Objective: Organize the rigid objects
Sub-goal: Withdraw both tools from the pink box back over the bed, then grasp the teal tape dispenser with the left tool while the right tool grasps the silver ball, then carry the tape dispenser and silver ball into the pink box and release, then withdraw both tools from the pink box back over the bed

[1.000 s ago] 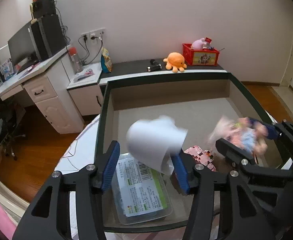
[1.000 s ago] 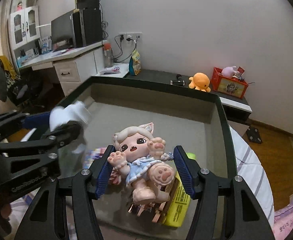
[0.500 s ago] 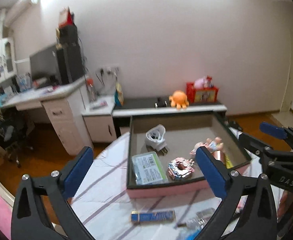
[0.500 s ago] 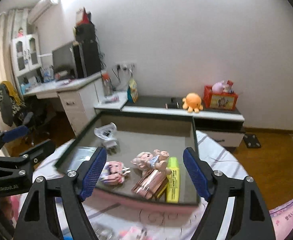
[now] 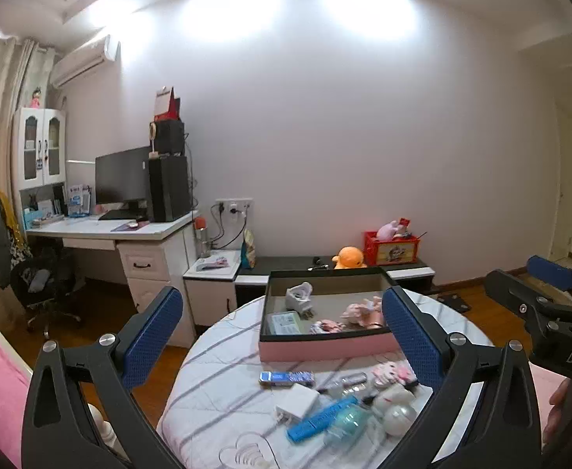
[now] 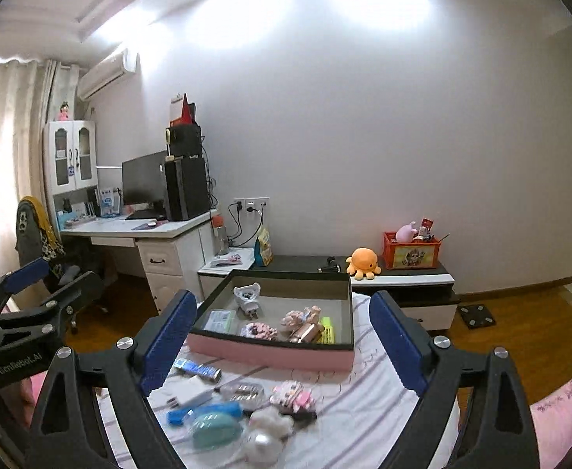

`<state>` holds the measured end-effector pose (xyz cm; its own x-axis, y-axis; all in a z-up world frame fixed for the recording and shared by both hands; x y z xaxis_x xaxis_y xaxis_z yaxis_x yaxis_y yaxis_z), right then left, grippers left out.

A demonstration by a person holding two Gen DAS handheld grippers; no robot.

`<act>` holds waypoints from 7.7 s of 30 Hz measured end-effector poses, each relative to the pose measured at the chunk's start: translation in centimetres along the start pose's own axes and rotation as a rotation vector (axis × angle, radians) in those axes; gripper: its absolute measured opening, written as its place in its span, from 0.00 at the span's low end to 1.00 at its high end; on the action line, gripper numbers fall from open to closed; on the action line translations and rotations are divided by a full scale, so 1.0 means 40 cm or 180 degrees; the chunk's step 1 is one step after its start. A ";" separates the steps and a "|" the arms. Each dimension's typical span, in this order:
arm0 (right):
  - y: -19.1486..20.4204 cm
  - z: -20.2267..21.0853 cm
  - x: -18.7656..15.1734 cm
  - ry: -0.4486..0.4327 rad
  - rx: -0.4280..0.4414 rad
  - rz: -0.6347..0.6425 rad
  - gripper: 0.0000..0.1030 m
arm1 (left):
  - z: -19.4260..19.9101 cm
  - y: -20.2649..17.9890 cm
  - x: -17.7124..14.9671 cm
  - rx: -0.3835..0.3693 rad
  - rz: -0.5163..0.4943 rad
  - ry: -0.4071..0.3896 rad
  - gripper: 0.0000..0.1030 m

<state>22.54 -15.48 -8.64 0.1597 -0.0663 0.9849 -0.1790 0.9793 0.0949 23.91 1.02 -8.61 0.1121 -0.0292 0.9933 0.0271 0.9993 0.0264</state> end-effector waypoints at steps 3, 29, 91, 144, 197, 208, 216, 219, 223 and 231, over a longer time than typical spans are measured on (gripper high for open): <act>0.004 0.052 -0.005 -0.0091 -0.0050 -0.0007 0.89 | 0.046 -0.009 -0.001 0.0008 -0.0054 -0.0065 1.00; 0.050 0.156 -0.029 -0.0171 -0.0321 0.0236 0.89 | 0.133 -0.016 -0.003 0.0000 -0.0026 -0.0120 1.00; -0.159 -0.195 -0.525 0.1605 -0.0127 -0.0207 0.46 | -0.233 -0.239 -0.548 -0.0742 -0.0324 0.1786 0.44; 0.056 -0.073 -0.078 0.0206 0.0180 0.0118 0.46 | -0.067 -0.099 -0.059 -0.0249 -0.0072 0.0119 0.36; -0.119 -0.727 -0.309 0.1585 -0.0071 0.0273 0.46 | -0.850 -0.178 -0.365 -0.0383 -0.0283 0.1814 0.39; -0.150 -0.670 -0.252 0.1377 -0.0120 0.0021 0.66 | -0.770 -0.120 -0.308 -0.0236 -0.0137 0.1649 0.86; -0.094 -0.483 -0.114 0.0886 -0.0001 0.0019 0.79 | -0.547 -0.062 -0.146 -0.0216 -0.0033 0.1069 1.00; -0.059 -0.384 -0.067 0.0669 0.0040 0.0085 0.82 | -0.430 -0.042 -0.089 -0.0135 -0.0061 0.0795 1.00; -0.009 -0.234 -0.015 0.0300 0.0113 0.0102 0.89 | -0.280 -0.025 -0.034 -0.0041 -0.0049 0.0477 1.00; 0.034 -0.018 0.028 -0.0152 -0.0032 0.0165 0.89 | -0.056 -0.044 0.001 -0.0063 -0.0055 0.0109 1.00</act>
<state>23.16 -14.10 -7.52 0.1039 -0.0243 0.9943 -0.1759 0.9835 0.0424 26.09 -0.78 -8.84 0.1454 -0.0477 0.9882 0.0490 0.9980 0.0410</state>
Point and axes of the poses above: each gripper's, at about its wrist camera, not at the fingertips, and z roughly against the way its jaws point, y to its left, x to its top, the point moved 10 cm from there along -z, roughly the way its jaws point, and after that the axes turned 6 degrees about -y, right-handed, at the moved point
